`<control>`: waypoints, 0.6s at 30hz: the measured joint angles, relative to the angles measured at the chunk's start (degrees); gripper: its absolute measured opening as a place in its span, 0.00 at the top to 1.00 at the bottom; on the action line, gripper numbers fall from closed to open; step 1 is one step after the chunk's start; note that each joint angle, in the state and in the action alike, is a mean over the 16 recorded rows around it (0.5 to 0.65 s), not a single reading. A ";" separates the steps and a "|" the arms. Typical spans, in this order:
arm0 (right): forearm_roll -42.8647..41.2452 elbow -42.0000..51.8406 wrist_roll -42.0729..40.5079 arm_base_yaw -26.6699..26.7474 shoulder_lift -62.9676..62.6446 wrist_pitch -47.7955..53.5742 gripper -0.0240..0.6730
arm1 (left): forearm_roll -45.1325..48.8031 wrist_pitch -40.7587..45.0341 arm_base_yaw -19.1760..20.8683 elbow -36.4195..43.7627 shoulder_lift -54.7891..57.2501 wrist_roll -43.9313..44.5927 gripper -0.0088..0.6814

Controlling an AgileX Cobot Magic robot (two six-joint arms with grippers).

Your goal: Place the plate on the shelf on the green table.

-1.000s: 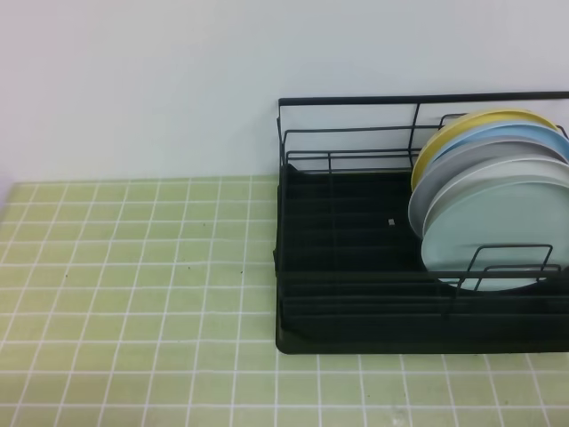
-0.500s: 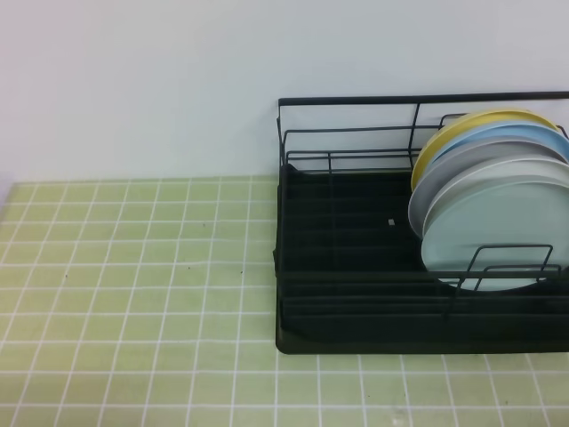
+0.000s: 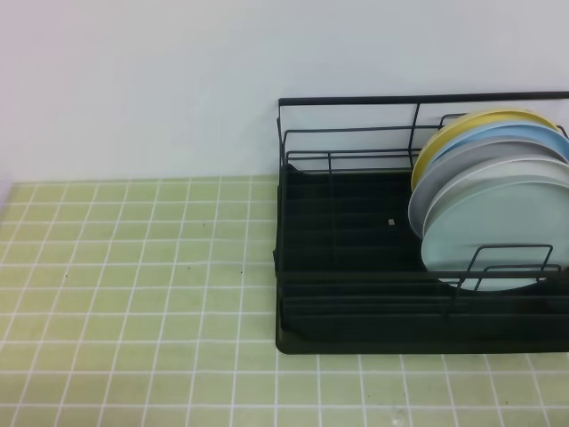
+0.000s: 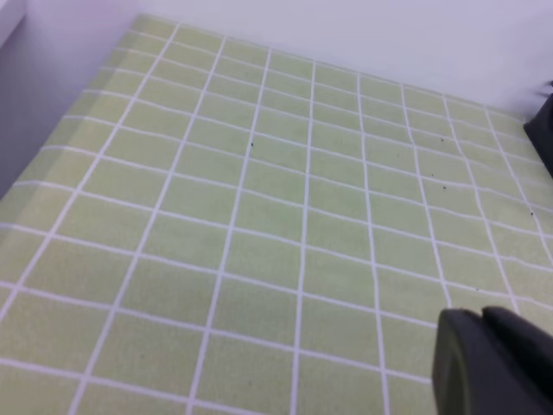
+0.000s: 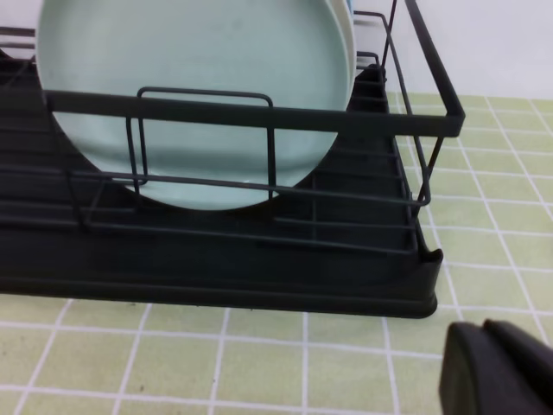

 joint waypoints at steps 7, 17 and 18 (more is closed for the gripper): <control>0.00 0.00 0.00 0.00 0.00 0.00 0.97 | 0.00 0.00 0.00 0.00 0.00 0.00 0.99; 0.10 -0.29 0.00 0.00 0.09 0.00 0.97 | 0.00 0.00 0.00 0.00 0.00 0.00 0.99; 0.11 -0.32 0.00 0.00 0.09 0.00 0.97 | 0.00 0.00 0.00 0.00 0.00 0.00 0.99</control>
